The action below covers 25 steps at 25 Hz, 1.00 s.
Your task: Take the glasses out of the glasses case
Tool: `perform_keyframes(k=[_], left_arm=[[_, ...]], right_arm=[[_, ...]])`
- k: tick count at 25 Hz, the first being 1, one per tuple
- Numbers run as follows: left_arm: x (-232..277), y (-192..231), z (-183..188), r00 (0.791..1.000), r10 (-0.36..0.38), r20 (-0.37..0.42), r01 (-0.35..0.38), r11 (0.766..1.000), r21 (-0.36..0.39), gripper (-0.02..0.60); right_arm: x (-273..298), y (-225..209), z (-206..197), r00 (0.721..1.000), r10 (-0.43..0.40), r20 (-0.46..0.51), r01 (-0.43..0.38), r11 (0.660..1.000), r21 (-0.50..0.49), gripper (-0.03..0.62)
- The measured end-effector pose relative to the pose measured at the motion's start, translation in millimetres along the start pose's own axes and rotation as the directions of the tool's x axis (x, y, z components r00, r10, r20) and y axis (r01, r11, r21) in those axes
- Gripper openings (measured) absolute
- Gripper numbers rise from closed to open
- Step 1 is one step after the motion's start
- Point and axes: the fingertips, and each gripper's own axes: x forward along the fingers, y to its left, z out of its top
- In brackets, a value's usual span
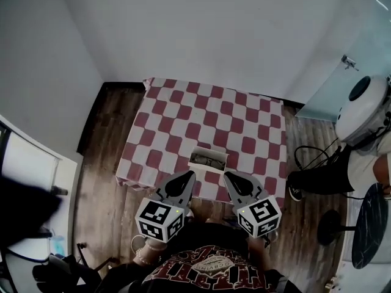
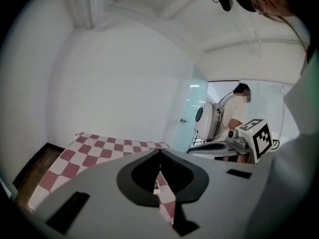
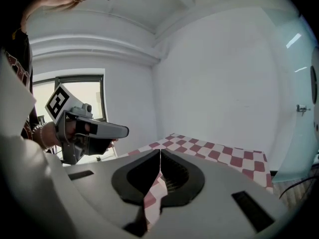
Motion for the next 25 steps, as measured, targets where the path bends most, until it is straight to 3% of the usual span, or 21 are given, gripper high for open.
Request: perform_keyframes(k=[12,21,25], left_arm=[[35,3,-2,0.997,-0.062,-0.048,0.06,0.998,-0.03,0.009],[82,-14,5,0.993,-0.063,-0.099,0.059,0.997,-0.043,0.01],[100,-21,4,0.991,-0.064,-0.118,0.06,0.997,-0.04,0.011]], right_arm=[[10,-23,-9,0.999,-0.042,-0.031,0.043,0.999,0.022,0.021],[21,-58,-2,0.997,0.043,-0.057,-0.042,0.999,0.026,0.021],[18,-76,3,0.999,0.026,-0.032,-0.025,0.999,0.024,0.021]])
